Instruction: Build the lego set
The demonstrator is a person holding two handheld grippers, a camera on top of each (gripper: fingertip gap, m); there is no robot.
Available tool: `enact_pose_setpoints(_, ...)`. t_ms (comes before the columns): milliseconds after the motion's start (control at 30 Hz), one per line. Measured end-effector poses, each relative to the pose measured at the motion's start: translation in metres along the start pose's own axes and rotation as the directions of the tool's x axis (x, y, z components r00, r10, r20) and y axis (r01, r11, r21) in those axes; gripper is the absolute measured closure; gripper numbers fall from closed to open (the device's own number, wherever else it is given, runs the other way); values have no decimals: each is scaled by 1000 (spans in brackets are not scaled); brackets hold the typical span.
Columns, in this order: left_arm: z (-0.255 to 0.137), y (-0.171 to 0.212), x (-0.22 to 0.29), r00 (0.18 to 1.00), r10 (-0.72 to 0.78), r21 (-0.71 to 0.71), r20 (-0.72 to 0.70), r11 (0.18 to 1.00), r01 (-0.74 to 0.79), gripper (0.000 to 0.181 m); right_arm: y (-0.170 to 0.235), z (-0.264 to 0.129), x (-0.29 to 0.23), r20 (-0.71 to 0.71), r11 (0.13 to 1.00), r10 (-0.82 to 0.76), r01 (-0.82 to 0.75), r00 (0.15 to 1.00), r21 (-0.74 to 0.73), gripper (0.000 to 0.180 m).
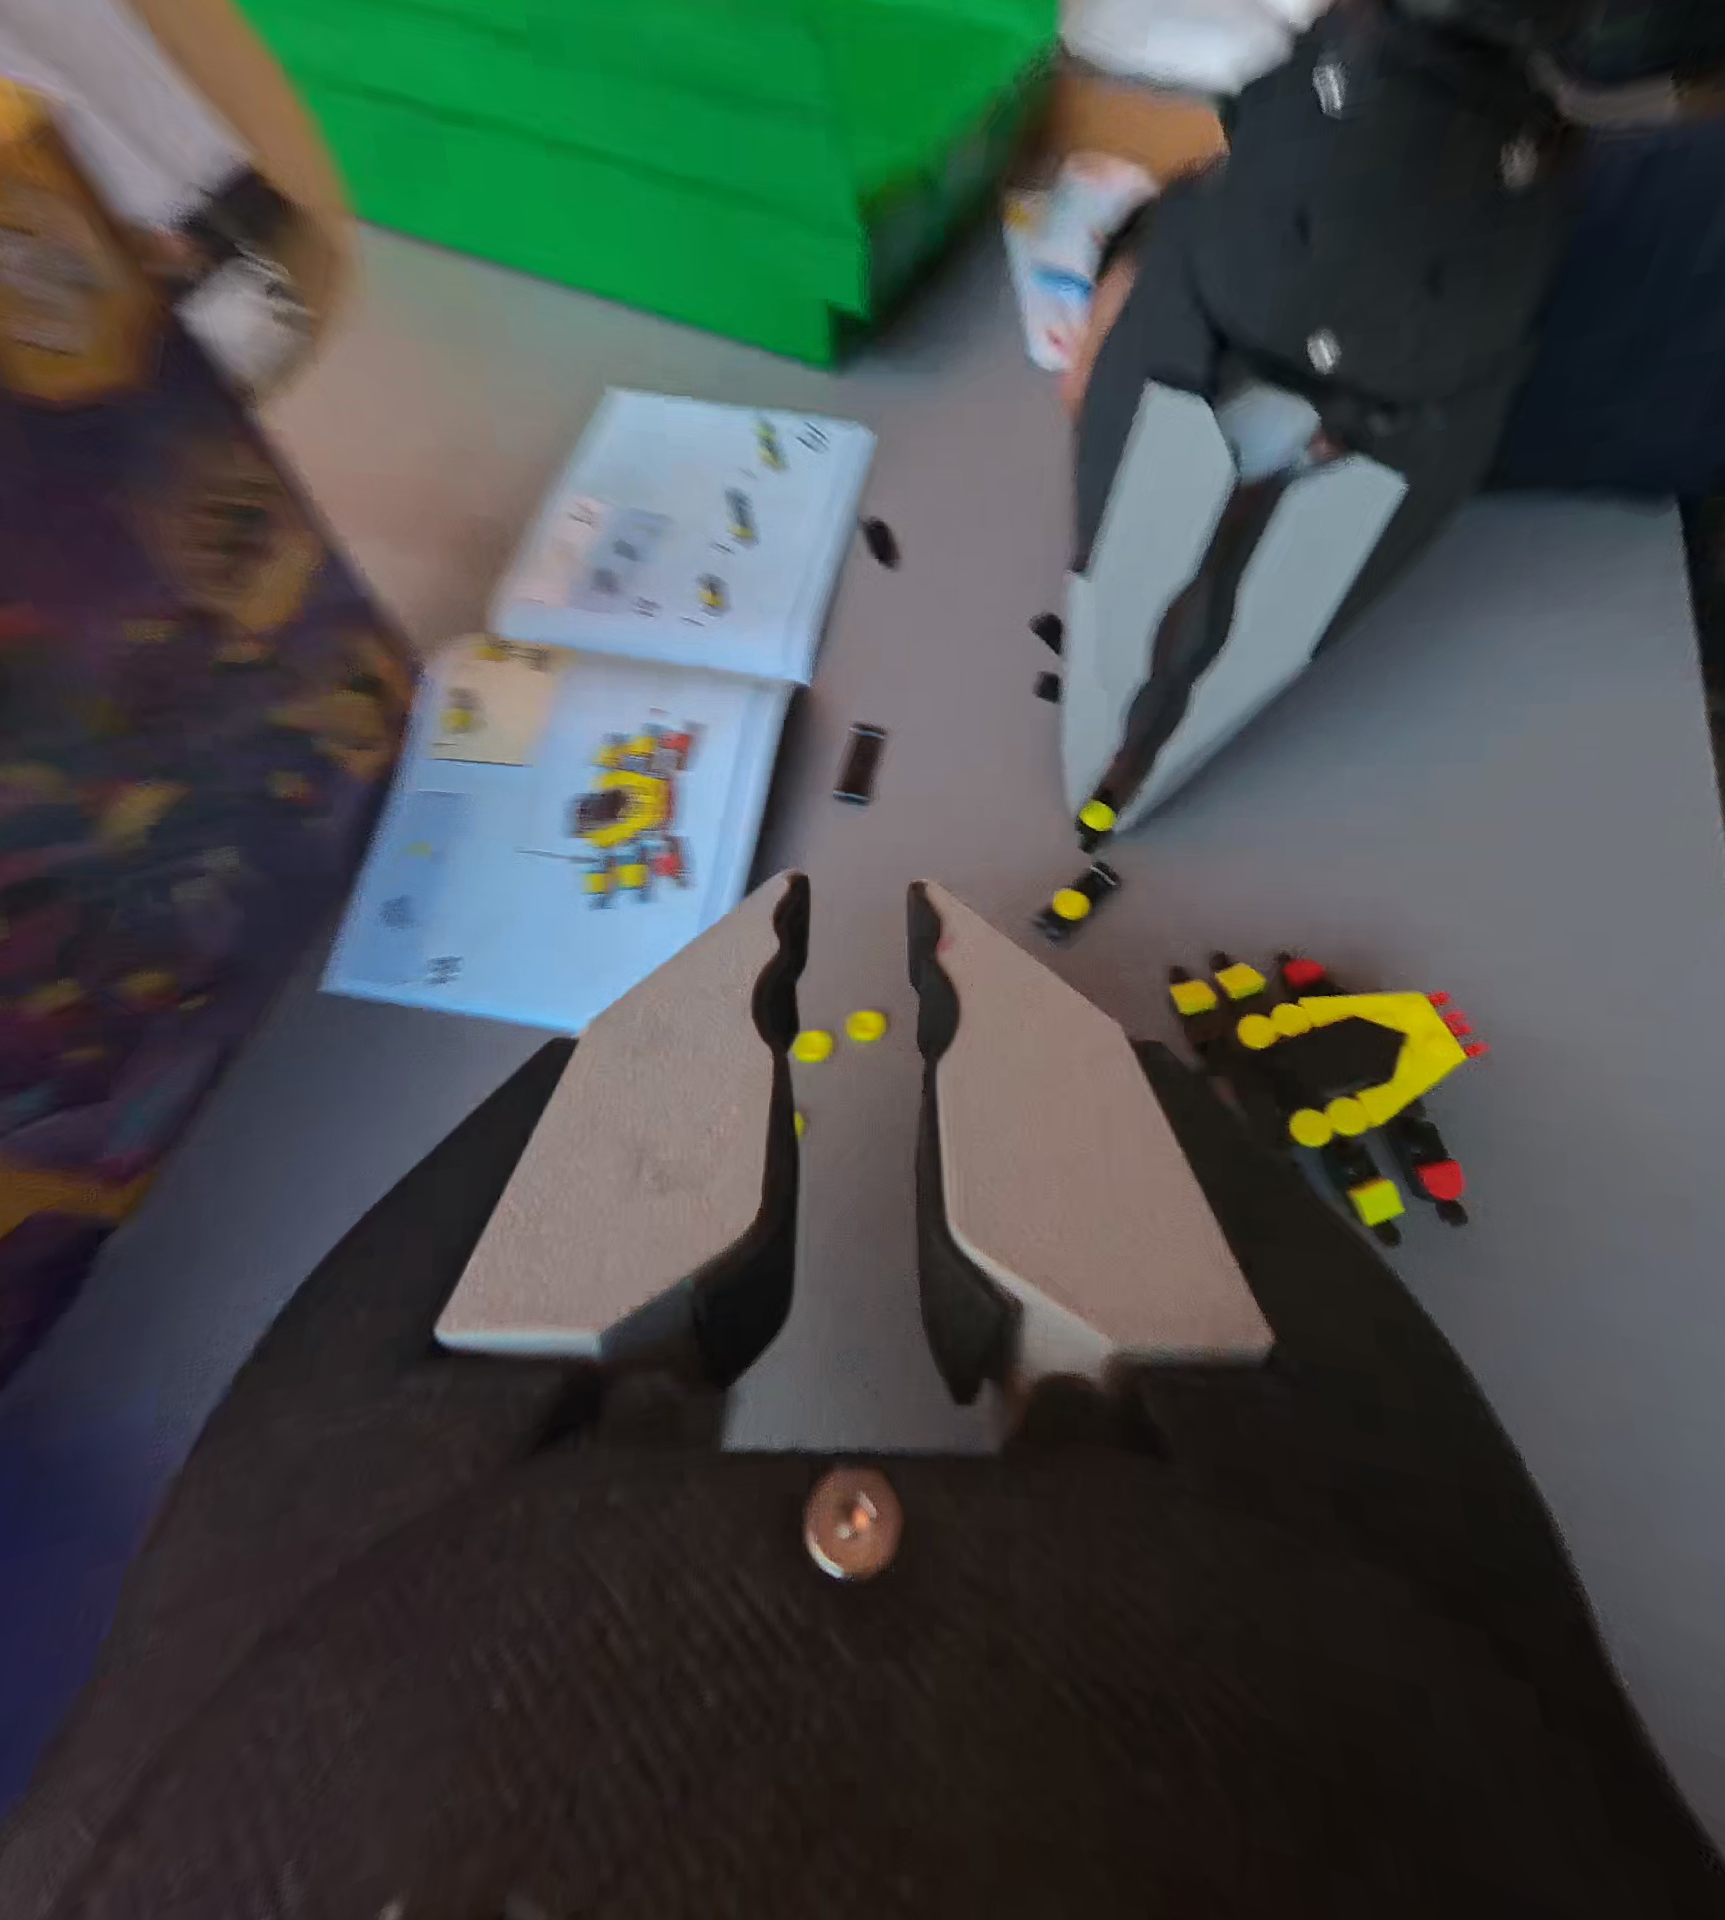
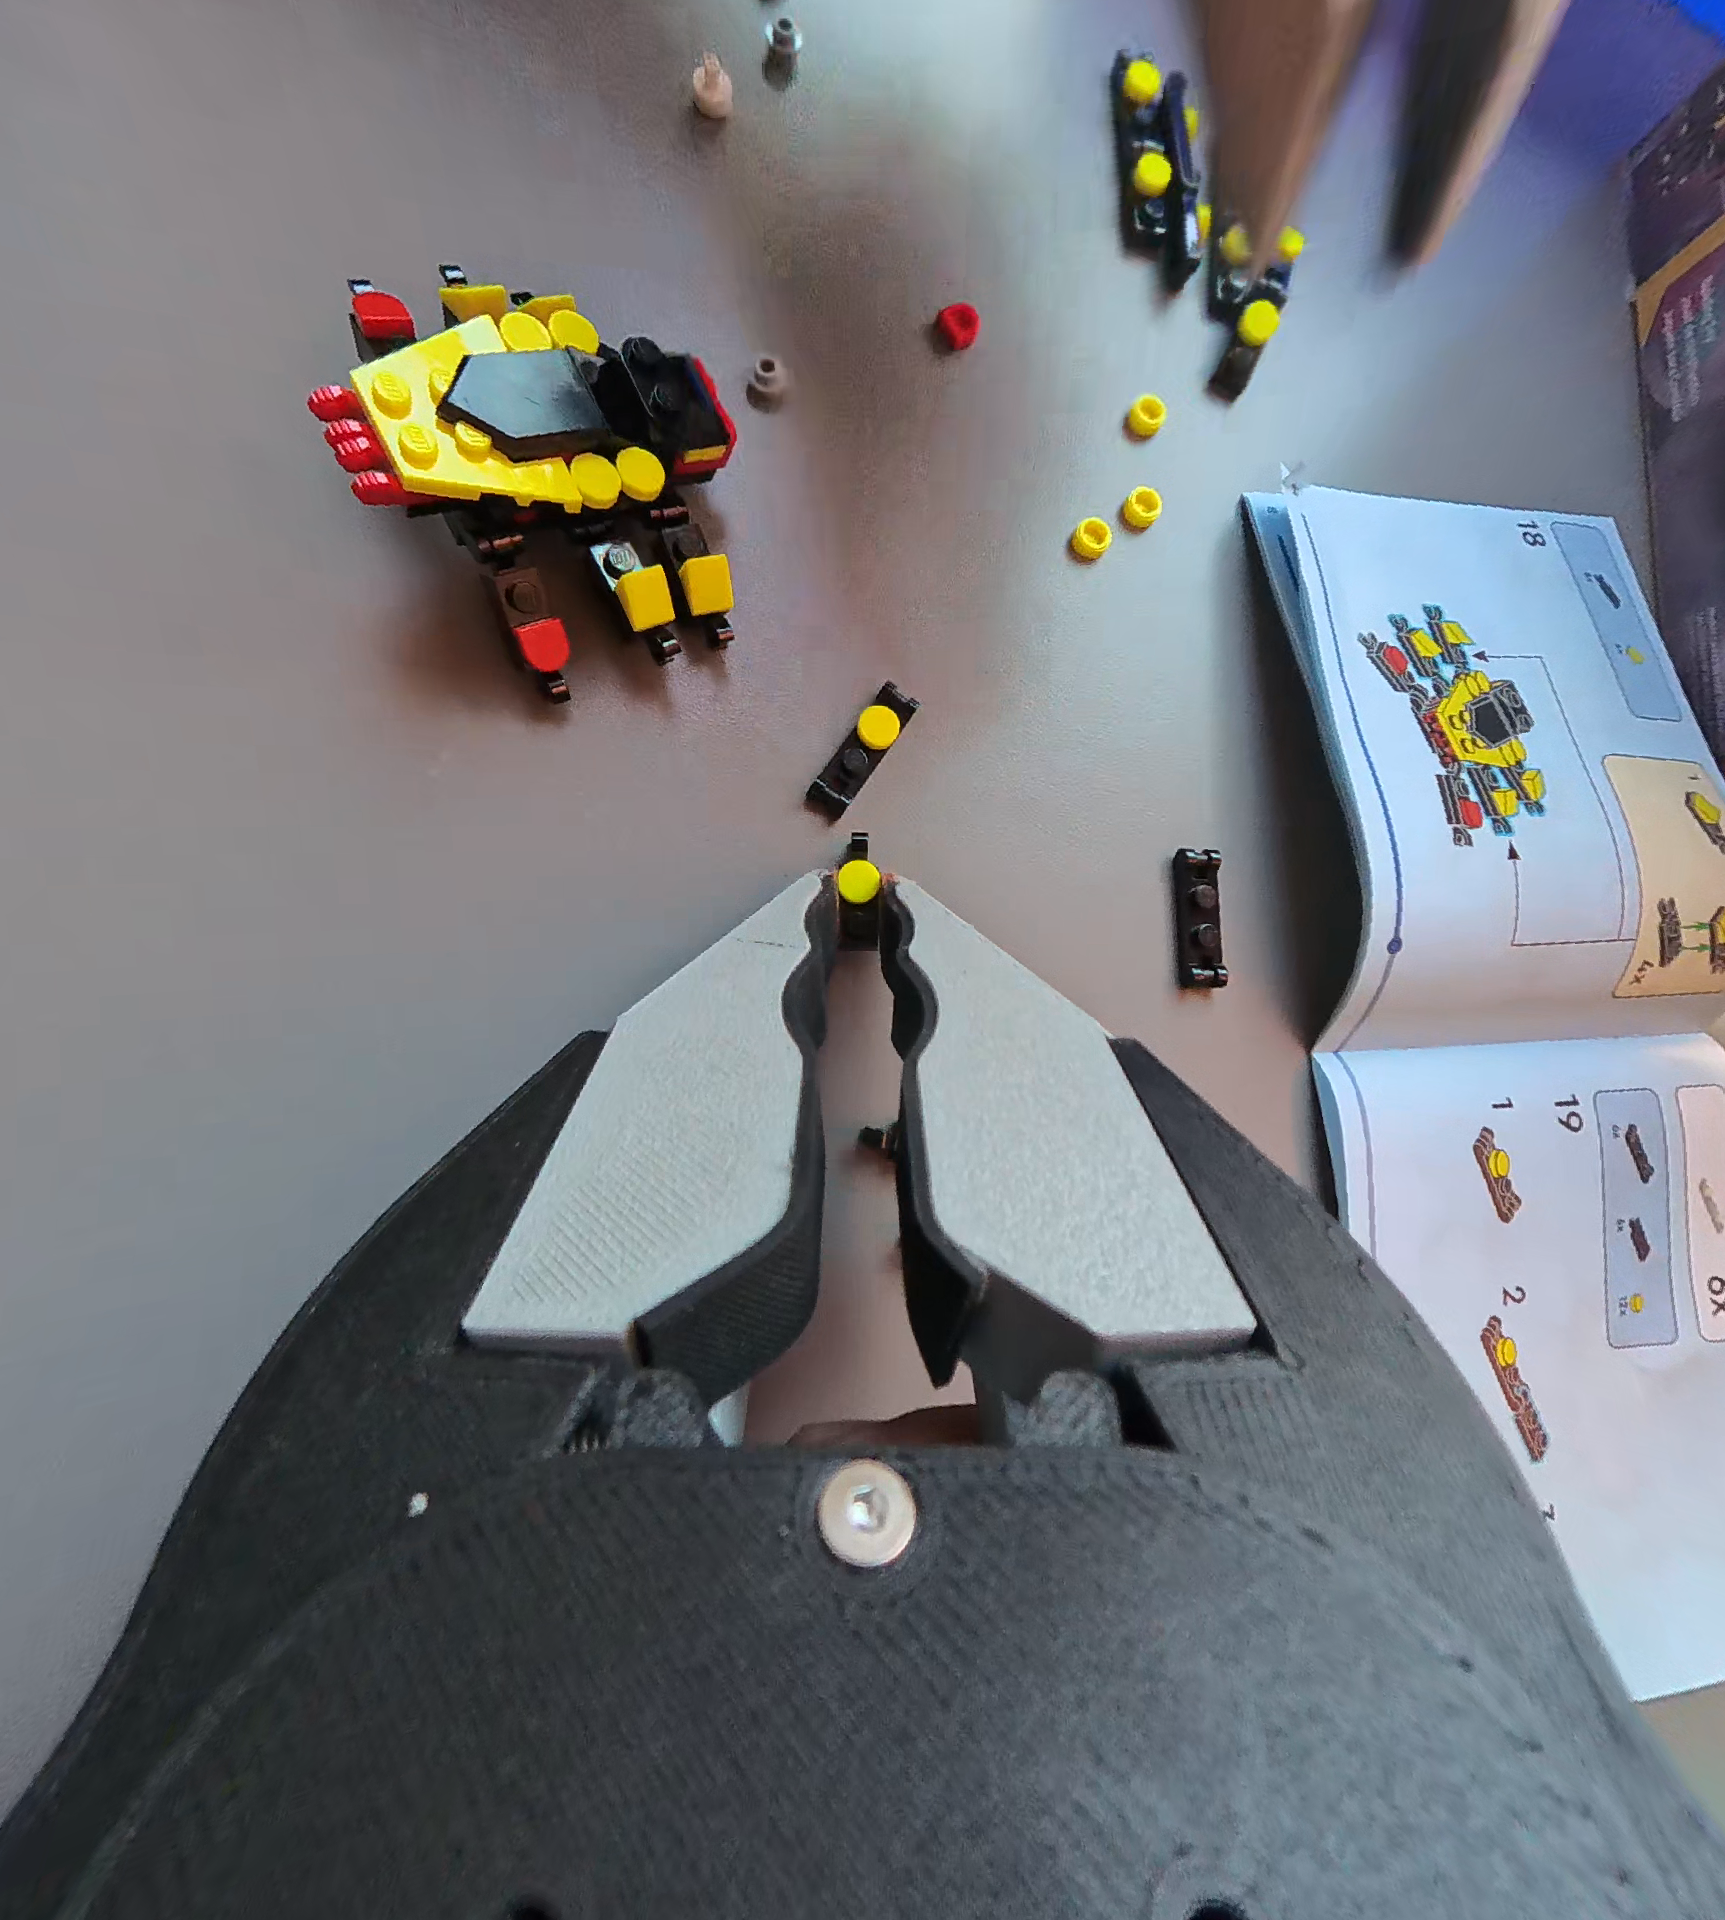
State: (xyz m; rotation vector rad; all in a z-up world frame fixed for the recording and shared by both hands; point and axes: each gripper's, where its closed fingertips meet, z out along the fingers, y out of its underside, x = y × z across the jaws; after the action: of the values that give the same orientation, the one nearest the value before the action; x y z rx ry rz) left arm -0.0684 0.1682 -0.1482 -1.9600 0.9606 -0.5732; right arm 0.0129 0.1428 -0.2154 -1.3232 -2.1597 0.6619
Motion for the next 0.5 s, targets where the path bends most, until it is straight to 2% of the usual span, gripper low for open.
enact_pose_setpoints(33, -17, -6, -18, 997, -16, 48, 73, 999, 12, 165, 0, 0, 0, -1, 1000, -1, 1, 1000, -1, 175)
enact_pose_setpoints(100, -54, -14, -55, 966, -56, 147, 251, 989, 19, 168, 0, 0, 0, -1, 1000, -2, 2, 1000, 1, 175)
enact_pose_setpoints(133, -67, -17, -64, 954, -85, 203, 287, 979, 26, 170, 0, 0, 0, -1, 1000, -1, 1, 1000, 1, 175)
enact_pose_setpoints(233, -78, -25, -62, 967, -131, 301, 220, 952, 60, 170, 0, 1, 0, 1, 1000, 5, -5, 1000, 1, 175)
enact_pose_setpoints(333, -64, -20, -51, 981, -121, 257, 154, 963, 78, 166, 0, 1, 0, 0, 1000, 7, -7, 1000, -2, 175)
enact_pose_setpoints(500, -25, -5, -23, 999, -20, 129, 50, 992, 13, 167, 1, 0, 0, 6, 1000, 16, -16, 1000, 0, 175)
